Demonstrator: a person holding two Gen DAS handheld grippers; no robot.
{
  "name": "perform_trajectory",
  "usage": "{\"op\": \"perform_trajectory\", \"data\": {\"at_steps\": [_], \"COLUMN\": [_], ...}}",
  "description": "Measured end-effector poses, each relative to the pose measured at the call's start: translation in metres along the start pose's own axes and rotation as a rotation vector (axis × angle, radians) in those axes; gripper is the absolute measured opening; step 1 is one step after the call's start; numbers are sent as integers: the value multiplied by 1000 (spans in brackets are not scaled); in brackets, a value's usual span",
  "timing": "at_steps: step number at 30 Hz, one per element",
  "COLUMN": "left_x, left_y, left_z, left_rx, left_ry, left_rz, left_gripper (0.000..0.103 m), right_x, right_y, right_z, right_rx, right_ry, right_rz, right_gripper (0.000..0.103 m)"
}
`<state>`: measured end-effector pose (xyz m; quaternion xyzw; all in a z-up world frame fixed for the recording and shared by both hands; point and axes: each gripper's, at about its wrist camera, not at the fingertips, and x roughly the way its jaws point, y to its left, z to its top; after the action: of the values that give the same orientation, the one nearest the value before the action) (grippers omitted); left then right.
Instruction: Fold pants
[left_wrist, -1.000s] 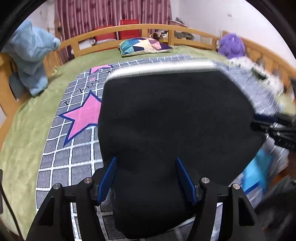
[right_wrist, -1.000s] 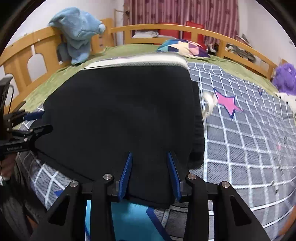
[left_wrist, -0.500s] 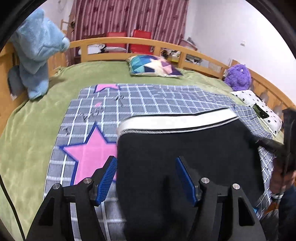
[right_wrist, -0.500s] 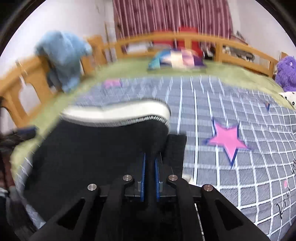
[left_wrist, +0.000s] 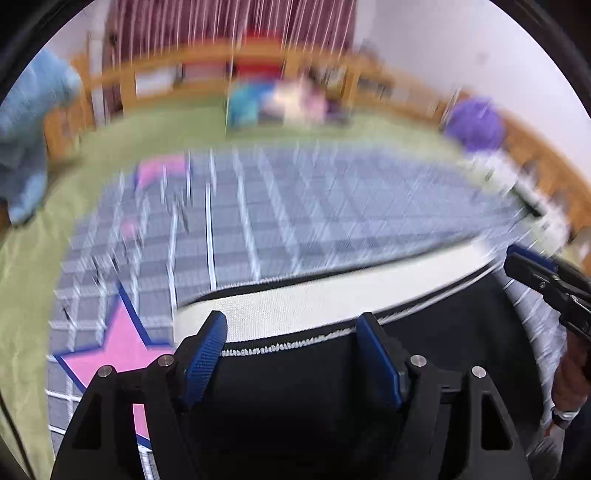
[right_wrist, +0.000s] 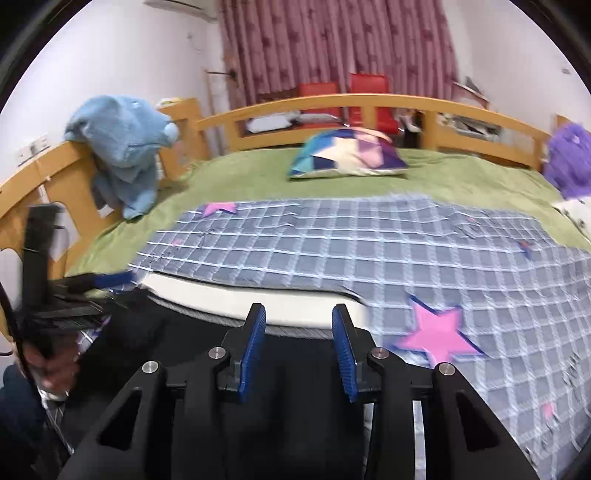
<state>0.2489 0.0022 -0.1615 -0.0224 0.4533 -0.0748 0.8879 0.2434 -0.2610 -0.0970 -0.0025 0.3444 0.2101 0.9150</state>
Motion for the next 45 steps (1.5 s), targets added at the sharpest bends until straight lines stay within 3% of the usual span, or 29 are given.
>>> {"op": "perform_trajectory", "data": {"at_steps": [1, 2, 3, 4, 7, 10, 15, 17, 22, 27, 30, 32, 34, 37, 43, 45], "left_x": [15, 16, 9, -1, -41, -73, -88, -102, -115, -137, -157, -172, -189, -216, -256, -264], "left_y": [4, 7, 10, 11, 14, 9, 1, 7, 14, 9, 2, -6, -14, -26, -51, -56], "left_z": [-2, -3, -4, -4, -19, -68, -163, -177, -188, -202, -195, -185, -171, -161, -165, -170], "left_rx": [-9, -12, -12, -11, -11, 16, 36, -15, -65, -56, -56, -61, -77, -90, -76, -79], "left_ry": [49, 41, 27, 20, -36, -62, -60, -96, -36, -36, -69, -90, -114, -166, -207, -218], "left_rz": [-7, -25, -42, -34, -30, -70, 19, -6, -69, -29, -6, 19, 63, 72, 123, 145], "left_gripper": [72, 70, 68, 61, 61, 61, 63, 64, 64, 64, 64, 64, 66, 73, 83, 84], "right_x": [23, 48, 71, 79, 52, 14, -31, -49, -74, -89, -111, -129, -144, -167, -191, -199], "right_y": [4, 3, 0, -3, -13, -10, 7, 12, 13, 23, 29, 35, 43, 56, 78, 82], "right_z": [-1, -9, -18, -21, -10, -21, -88, -117, -146, -161, -150, -138, -126, -107, -98, -102], "right_rx": [-4, -2, 2, 5, 103, 119, 64, 47, 95, 89, 121, 121, 111, 111, 99, 105], "right_ry": [48, 120, 173, 167, 155, 124, 167, 132, 148, 197, 143, 91, 54, 32, 49, 49], "right_rz": [-4, -27, -63, -72, -10, 35, -7, -39, -41, -52, -48, -64, -101, -136, -178, -190], "right_gripper": [34, 25, 25, 25, 21, 21, 22, 22, 27, 27, 37, 52, 58, 64, 64, 75]}}
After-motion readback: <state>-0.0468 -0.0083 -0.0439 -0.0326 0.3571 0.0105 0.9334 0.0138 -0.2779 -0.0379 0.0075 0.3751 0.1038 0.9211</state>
